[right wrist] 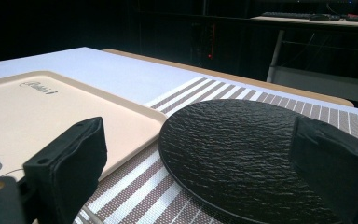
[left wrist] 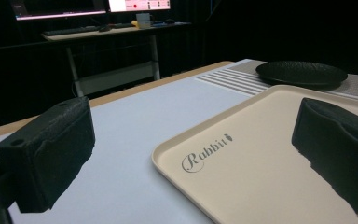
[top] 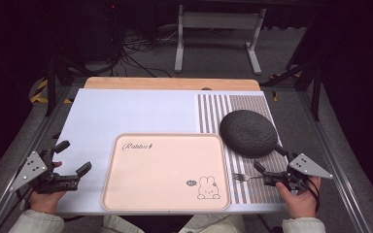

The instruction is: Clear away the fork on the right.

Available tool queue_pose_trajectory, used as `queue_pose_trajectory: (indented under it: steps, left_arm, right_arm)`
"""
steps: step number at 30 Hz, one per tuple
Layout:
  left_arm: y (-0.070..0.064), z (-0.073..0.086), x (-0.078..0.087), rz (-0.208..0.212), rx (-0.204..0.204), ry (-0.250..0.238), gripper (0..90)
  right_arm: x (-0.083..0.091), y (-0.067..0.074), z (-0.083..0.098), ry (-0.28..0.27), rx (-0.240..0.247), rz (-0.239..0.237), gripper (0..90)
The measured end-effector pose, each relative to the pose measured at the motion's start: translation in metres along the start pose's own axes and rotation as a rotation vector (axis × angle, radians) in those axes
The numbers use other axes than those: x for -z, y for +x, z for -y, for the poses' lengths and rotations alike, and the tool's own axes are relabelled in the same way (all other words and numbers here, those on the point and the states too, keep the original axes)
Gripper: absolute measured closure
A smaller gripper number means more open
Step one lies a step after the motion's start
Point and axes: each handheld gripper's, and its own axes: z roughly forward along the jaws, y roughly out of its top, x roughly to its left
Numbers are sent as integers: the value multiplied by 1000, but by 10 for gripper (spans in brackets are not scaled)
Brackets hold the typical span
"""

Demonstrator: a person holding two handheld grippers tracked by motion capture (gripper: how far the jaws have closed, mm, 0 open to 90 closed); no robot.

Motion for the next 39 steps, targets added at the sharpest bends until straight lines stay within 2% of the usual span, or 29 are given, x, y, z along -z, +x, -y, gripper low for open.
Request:
queue_pose_trajectory:
  steps: [19,22,24,27,29,32,35,39]
  left_arm:
    - [0,0,0,0,-2,1,1]
    - [0,0,0,-1,0,4,1]
    - [0,0,-1,0,1,6,1]
    - [0,0,-1,1,1,8,1]
    - [0,0,-1,0,2,8,1]
    - [0,1,0,-2,5,8,1]
    - [1,1,0,0,4,11,1]
    - [1,1,0,0,5,12,1]
  right_arm:
    - [-1,0,0,3,2,-10,45]
    - [-1,-1,0,-14,-8,-19,42]
    - [-4,-2,-3,-52,-27,-48,35]
    - [-7,-2,-14,-74,-54,-62,26]
    - [-11,-3,-20,-65,-63,-75,25]
    - [-20,-1,-29,-44,-40,-96,27]
    - [-27,1,-34,-29,-42,-118,40]
    - [-32,3,-40,-17,-37,-128,41]
